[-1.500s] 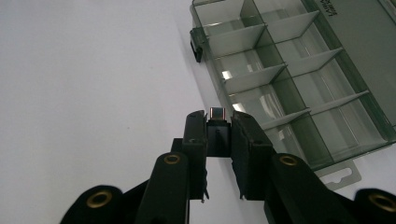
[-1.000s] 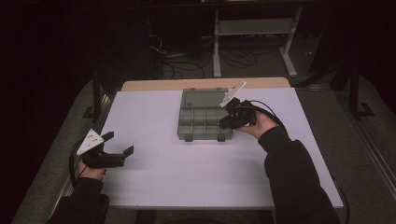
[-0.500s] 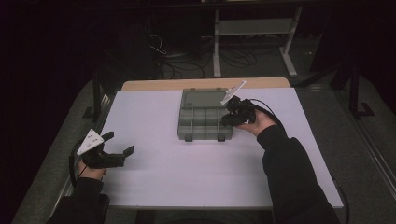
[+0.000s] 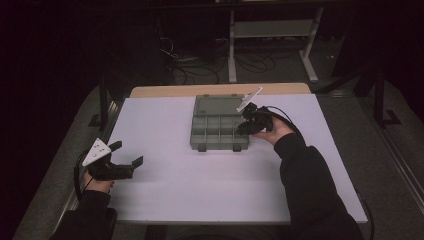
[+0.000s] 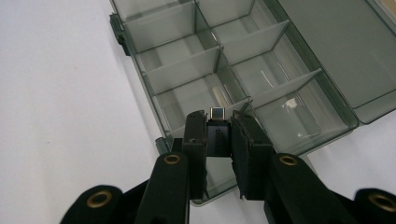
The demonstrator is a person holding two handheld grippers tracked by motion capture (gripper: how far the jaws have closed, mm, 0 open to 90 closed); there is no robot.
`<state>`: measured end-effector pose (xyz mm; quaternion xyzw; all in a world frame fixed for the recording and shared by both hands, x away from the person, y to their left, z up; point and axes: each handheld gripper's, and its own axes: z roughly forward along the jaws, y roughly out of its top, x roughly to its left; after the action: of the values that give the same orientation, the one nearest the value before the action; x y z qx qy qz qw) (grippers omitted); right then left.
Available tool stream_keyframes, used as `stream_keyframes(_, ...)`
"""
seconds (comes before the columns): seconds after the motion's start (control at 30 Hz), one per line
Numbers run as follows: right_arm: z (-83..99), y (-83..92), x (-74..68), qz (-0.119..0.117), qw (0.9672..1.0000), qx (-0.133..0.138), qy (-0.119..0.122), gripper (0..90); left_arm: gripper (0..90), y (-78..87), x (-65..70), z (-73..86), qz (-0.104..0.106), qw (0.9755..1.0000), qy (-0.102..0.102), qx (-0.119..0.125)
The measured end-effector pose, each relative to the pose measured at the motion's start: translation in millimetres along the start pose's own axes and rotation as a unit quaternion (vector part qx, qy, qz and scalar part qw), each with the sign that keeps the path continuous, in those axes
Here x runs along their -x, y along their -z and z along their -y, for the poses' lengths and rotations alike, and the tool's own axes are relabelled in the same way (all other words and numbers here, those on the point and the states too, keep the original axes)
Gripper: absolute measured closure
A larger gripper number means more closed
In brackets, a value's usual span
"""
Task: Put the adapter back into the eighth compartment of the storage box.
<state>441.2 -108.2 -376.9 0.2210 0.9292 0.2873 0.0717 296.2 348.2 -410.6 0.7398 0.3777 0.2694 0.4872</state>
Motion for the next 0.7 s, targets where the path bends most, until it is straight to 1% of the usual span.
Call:
stream_keyframes(0.33,2.4,-15.6,4.9,-0.003,0.9998,-0.017,-0.006,74.6,0.0,0.0,0.0,0.0,0.0,1.0,-0.001,0.0)
stream_keyframes(0.4,2.8,-19.1,4.8,-0.003,0.9997,-0.024,-0.006,74.6,0.0,0.0,0.0,0.0,0.0,1.0,-0.001,0.0)
stream_keyframes(0.47,2.6,-22.5,4.1,0.001,0.9994,-0.036,-0.003,74.6,0.0,0.0,0.0,0.0,0.0,1.0,-0.001,0.0)
stream_keyframes(0.7,3.7,-26.2,6.1,0.004,0.999,-0.044,-0.006,74.6,0.0,0.0,0.1,0.0,0.0,1.0,-0.001,0.0)
